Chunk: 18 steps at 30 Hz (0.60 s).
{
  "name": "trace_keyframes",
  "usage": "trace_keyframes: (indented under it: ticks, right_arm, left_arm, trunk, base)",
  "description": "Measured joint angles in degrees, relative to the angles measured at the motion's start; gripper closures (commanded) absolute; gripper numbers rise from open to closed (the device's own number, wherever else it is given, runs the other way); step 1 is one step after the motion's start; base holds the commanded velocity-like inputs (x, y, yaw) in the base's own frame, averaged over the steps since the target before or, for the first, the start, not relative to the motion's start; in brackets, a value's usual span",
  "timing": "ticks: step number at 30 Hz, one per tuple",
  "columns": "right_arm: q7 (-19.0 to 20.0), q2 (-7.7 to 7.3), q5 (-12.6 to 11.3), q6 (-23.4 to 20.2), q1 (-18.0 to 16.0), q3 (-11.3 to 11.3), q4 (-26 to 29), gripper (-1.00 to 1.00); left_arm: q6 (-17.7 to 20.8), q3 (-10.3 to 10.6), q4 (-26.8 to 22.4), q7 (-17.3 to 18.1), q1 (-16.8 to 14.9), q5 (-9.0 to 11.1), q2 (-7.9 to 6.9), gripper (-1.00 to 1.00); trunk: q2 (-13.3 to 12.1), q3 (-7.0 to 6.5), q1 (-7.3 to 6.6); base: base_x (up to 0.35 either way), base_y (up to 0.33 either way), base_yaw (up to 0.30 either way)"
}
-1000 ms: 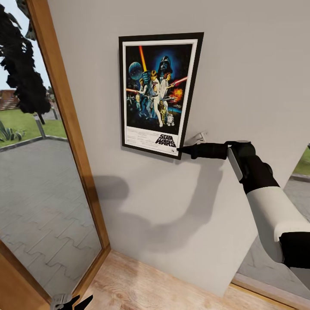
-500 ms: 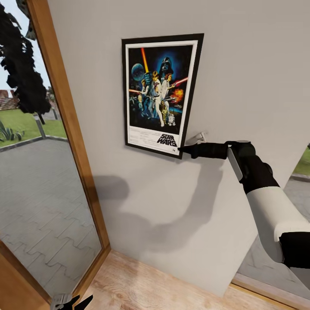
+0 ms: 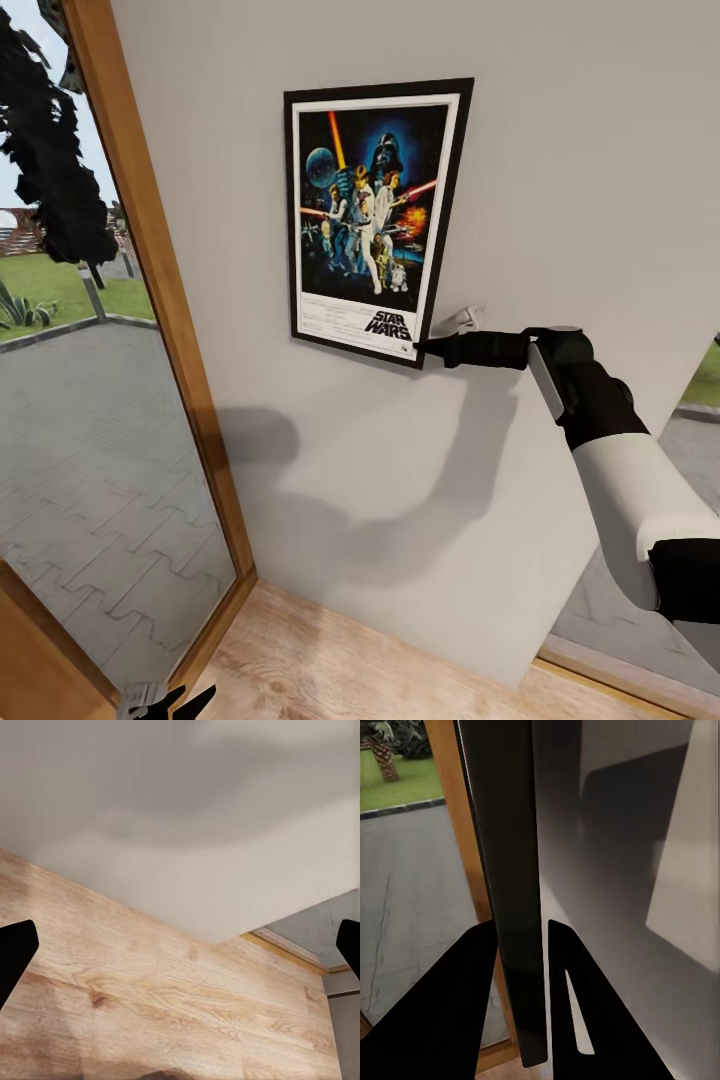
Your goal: Pick up the poster from the kitchen countertop and hang it on one of the wall nails in the kitchen.
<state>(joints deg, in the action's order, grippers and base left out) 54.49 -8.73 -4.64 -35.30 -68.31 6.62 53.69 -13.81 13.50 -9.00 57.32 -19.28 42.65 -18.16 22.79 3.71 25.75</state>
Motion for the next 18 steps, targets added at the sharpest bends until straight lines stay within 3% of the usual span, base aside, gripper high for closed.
trace_keyframes:
  ticks: [18]
  right_arm:
    - [-0.12,0.00,0.01,-0.07,0.00,-0.09,-0.09,1.00]
  left_arm:
    - [0.03,0.00,0.00,0.00,0.00,0.00,0.00,-1.00]
  trunk:
    - [0.00,0.00,0.00]
  base:
    - [0.000,0.000,0.000]
